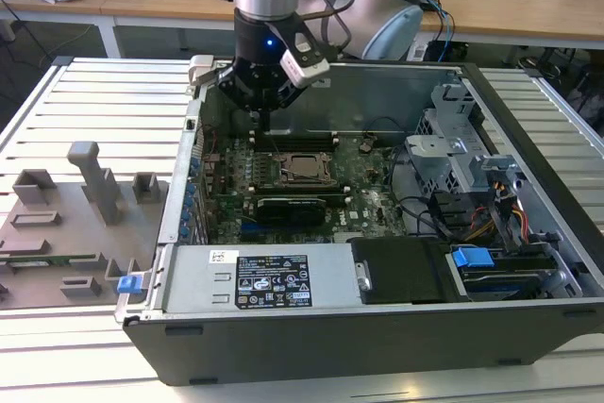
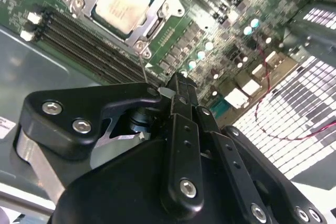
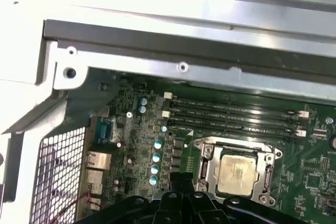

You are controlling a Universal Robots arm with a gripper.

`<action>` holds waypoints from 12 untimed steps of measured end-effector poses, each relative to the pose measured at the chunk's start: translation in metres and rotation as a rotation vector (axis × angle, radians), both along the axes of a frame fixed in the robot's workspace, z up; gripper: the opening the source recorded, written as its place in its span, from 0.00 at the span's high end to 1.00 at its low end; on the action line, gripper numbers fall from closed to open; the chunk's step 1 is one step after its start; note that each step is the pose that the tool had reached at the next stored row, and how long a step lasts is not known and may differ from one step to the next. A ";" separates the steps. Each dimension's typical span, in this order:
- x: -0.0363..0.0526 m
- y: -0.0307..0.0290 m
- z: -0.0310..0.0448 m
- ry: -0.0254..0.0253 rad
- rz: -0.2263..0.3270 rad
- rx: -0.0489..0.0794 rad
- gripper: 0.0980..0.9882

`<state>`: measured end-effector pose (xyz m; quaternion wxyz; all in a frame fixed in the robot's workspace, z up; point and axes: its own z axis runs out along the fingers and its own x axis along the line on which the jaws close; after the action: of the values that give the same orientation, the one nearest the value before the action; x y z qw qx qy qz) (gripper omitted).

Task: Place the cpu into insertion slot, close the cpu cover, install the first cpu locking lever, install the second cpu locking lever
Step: 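Install the first cpu locking lever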

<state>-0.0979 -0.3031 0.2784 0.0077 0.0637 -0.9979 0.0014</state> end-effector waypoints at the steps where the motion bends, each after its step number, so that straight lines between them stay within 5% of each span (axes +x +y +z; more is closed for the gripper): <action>1: -0.0008 0.0012 -0.0003 0.0001 0.000 0.000 0.99; 12: -0.0123 0.0139 -0.0050 0.0001 0.000 0.000 0.99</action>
<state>-0.1102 -0.2892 0.2733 0.0077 0.0638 -0.9979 0.0014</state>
